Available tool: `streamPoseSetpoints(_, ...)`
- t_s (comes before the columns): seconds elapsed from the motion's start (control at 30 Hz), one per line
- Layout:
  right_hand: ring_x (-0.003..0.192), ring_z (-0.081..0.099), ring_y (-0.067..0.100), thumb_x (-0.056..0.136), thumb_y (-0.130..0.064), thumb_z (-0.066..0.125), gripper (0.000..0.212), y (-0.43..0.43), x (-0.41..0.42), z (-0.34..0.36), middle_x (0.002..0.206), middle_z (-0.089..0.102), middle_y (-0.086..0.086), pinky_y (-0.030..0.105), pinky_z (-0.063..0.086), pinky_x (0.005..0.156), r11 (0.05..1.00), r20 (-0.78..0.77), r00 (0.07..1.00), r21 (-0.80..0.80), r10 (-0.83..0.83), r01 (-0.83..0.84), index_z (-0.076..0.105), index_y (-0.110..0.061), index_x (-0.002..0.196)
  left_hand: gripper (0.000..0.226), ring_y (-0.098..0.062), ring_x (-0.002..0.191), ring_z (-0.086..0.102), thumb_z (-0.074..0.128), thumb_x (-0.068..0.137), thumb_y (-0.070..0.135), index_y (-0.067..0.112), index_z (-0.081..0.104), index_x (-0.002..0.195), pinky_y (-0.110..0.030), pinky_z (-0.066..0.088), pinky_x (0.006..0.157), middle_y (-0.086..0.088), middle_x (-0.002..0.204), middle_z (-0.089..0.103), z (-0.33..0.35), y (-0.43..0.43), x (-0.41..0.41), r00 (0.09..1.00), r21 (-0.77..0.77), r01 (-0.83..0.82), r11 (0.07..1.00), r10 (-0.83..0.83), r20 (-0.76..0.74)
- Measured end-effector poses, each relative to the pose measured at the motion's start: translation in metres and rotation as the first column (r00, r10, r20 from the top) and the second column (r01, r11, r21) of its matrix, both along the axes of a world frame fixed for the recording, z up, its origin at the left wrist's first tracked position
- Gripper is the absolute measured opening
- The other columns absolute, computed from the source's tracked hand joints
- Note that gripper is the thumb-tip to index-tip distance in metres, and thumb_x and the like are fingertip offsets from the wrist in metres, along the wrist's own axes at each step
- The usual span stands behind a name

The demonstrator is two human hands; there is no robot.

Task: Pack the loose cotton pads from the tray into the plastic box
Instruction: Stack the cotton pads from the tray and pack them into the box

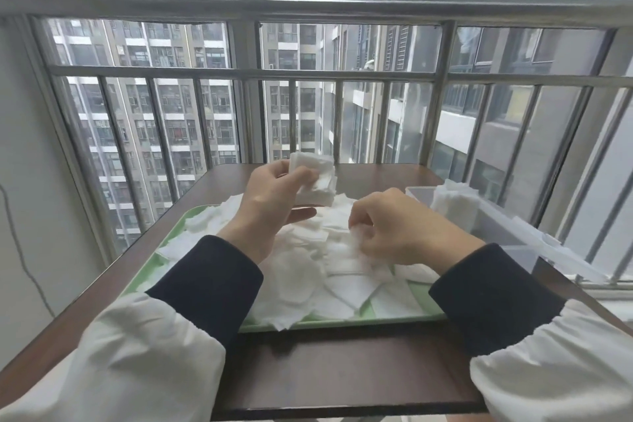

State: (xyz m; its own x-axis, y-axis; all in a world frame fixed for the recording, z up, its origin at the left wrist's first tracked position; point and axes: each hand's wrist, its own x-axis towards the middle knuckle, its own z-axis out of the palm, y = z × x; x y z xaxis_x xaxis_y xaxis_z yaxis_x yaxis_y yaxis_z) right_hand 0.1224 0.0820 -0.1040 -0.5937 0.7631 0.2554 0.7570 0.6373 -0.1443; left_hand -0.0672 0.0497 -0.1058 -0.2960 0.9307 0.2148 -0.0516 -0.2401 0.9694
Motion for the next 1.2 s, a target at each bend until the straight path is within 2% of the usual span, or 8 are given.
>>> streamPoseSetpoints(0.17, 0.078, 0.059, 0.003, 0.091, -0.011, 0.056, 0.020, 0.007, 0.008, 0.028, 0.089, 0.062, -0.012, 0.009, 0.047, 0.059, 0.996, -0.310, 0.950, -0.059, 0.046, -0.067, 0.069, -0.023, 0.100, 0.010, -0.012, 0.073, 0.074, 0.067, 0.090, 0.016, 0.015, 0.070, 0.100, -0.026, 0.058, 0.061, -0.008, 0.098, 0.070, -0.001, -0.001, 0.000, 1.000, 0.012, -0.029, 0.999, 0.029, 0.009)
streamPoseSetpoints(0.27, 0.082, 0.060, 0.015, 0.092, -0.003, 0.051, 0.025, 0.011, 0.004, 0.041, 0.098, 0.060, 0.000, 0.010, 0.046, 0.051, 0.952, -0.573, 0.820, -0.257, -0.011, -0.167, 0.066, -0.015, 0.107, 0.011, -0.016, 0.076, 0.075, 0.067, 0.091, 0.015, 0.014, 0.069, 0.102, -0.026, 0.058, 0.060, -0.011, 0.102, 0.069, -0.002, -0.001, 0.002, 0.999, 0.003, -0.042, 0.999, 0.042, 0.030)
streamPoseSetpoints(0.37, 0.081, 0.064, 0.022, 0.093, 0.004, 0.046, 0.033, 0.012, -0.006, 0.037, 0.110, 0.058, 0.011, 0.023, 0.053, 0.055, 0.815, -0.737, 0.661, -0.465, -0.141, -0.345, 0.063, -0.011, 0.116, 0.012, -0.022, 0.079, 0.075, 0.067, 0.091, 0.014, 0.012, 0.069, 0.103, -0.026, 0.058, 0.060, -0.012, 0.103, 0.069, -0.002, 0.000, 0.002, 0.997, 0.004, -0.070, 0.998, 0.070, 0.039)
streamPoseSetpoints(0.53, 0.055, 0.064, 0.008, 0.101, -0.001, 0.047, 0.031, 0.013, -0.018, 0.014, 0.117, 0.061, 0.009, 0.023, 0.049, 0.049, 0.752, -0.827, 0.438, -0.528, -0.351, -0.394, 0.057, -0.013, 0.127, 0.015, -0.016, 0.074, 0.076, 0.064, 0.094, 0.017, 0.013, 0.065, 0.108, -0.024, 0.058, 0.061, -0.012, 0.106, 0.069, -0.002, -0.001, 0.001, 0.994, 0.031, -0.108, 0.994, 0.106, 0.036)
streamPoseSetpoints(0.63, 0.072, 0.068, 0.013, 0.102, -0.004, 0.051, 0.029, 0.013, -0.019, 0.007, 0.121, 0.061, 0.007, 0.024, 0.052, 0.053, 0.741, -0.860, 0.320, -0.506, -0.397, -0.441, 0.055, -0.013, 0.129, 0.019, -0.014, 0.073, 0.075, 0.064, 0.095, 0.018, 0.011, 0.065, 0.112, -0.023, 0.058, 0.060, -0.012, 0.107, 0.069, -0.002, -0.001, 0.002, 0.992, 0.035, -0.121, 0.992, 0.121, 0.020)
streamPoseSetpoints(0.8, 0.098, 0.063, 0.029, 0.094, 0.012, 0.047, 0.038, 0.009, -0.017, 0.008, 0.127, 0.054, 0.017, 0.035, 0.058, 0.066, 0.695, -0.893, 0.220, -0.444, -0.393, -0.565, 0.054, -0.009, 0.125, 0.021, -0.014, 0.074, 0.075, 0.066, 0.096, 0.019, 0.010, 0.066, 0.114, -0.024, 0.058, 0.058, -0.010, 0.104, 0.070, -0.004, -0.003, 0.007, 0.991, 0.041, -0.130, 0.991, 0.132, -0.038)
streamPoseSetpoints(0.97, 0.090, 0.062, 0.027, 0.089, 0.013, 0.053, 0.041, 0.004, -0.015, 0.010, 0.107, 0.057, 0.014, 0.038, 0.059, 0.073, 0.674, -0.932, 0.146, -0.342, -0.331, -0.654, 0.056, -0.011, 0.123, 0.018, -0.018, 0.084, 0.074, 0.068, 0.094, 0.020, 0.014, 0.067, 0.111, -0.024, 0.057, 0.057, -0.011, 0.105, 0.071, -0.002, -0.005, 0.007, 0.985, 0.068, -0.129, 0.989, 0.136, -0.110)
streamPoseSetpoints(1.2, 0.097, 0.068, 0.032, 0.082, 0.009, 0.065, 0.045, 0.002, -0.014, 0.013, 0.113, 0.063, 0.020, 0.040, 0.061, 0.082, 0.573, -0.942, 0.068, -0.255, -0.327, -0.779, 0.057, -0.006, 0.124, 0.031, -0.017, 0.081, 0.076, 0.076, 0.088, 0.016, 0.012, 0.064, 0.116, -0.025, 0.057, 0.059, -0.009, 0.104, 0.074, -0.002, -0.009, 0.011, 0.990, 0.087, -0.044, 0.995, 0.055, -0.129)
